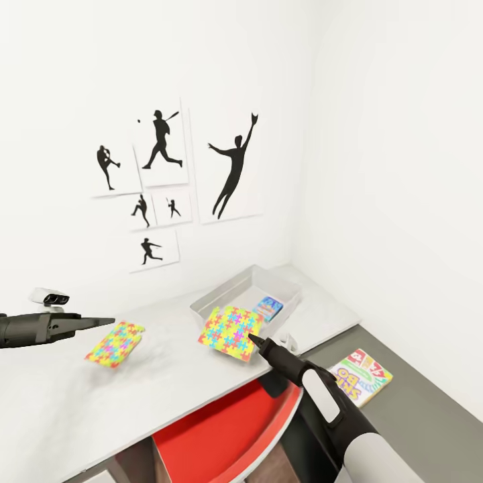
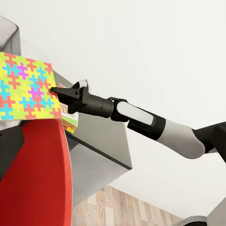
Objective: Put all the toys in the child's room - the three board games (two on the bed and one on the table), the two jigsaw puzzles on the table, and the tennis ball on the table - inside the toy box on the table in the child's room.
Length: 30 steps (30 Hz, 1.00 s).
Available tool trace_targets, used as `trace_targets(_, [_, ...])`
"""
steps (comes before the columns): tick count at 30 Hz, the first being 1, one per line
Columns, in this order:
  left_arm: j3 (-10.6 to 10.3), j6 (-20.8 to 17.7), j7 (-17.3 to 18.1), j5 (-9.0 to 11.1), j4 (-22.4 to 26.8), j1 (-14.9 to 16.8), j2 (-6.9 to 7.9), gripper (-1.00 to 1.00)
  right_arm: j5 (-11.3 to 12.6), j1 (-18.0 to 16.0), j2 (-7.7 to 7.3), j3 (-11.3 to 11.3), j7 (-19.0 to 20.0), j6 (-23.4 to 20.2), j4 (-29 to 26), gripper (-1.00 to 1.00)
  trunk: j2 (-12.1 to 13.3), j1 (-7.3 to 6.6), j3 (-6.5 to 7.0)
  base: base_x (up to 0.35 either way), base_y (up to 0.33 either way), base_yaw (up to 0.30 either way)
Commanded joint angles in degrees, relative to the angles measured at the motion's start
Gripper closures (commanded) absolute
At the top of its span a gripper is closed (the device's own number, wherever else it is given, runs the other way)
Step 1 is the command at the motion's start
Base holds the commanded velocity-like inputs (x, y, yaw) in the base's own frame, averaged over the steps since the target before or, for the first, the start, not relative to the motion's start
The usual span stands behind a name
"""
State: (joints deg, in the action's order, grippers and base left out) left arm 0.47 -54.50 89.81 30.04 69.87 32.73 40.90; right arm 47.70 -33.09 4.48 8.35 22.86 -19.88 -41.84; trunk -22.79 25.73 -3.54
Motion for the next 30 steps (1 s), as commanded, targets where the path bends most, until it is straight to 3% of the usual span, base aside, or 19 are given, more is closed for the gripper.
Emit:
trace_targets(1, [0.0,-0.6,0.2,0.0,0.0,0.1,0.02,-1.0,0.5,0.0,0.0,0.0,0.0,-0.3,0.0,1.0,-0.1,0.06,-0.13,0.214,0.002,0.0])
trace_targets(18, [0.0,-0.6,0.2,-0.1,0.0,0.1,-0.02,-1.0,0.5,0.0,0.0,0.0,-0.1,-0.3,0.0,1.0,-0.1,0.06,-0.13,0.167,0.0,0.0])
trace_targets(30, [0.0,-0.5,0.2,-0.1,0.0,0.1,-0.03,-1.0,0.5,0.0,0.0,0.0,-0.1,-0.3,0.0,1.0,-0.1,0.06,-0.13,0.073,0.0,0.0])
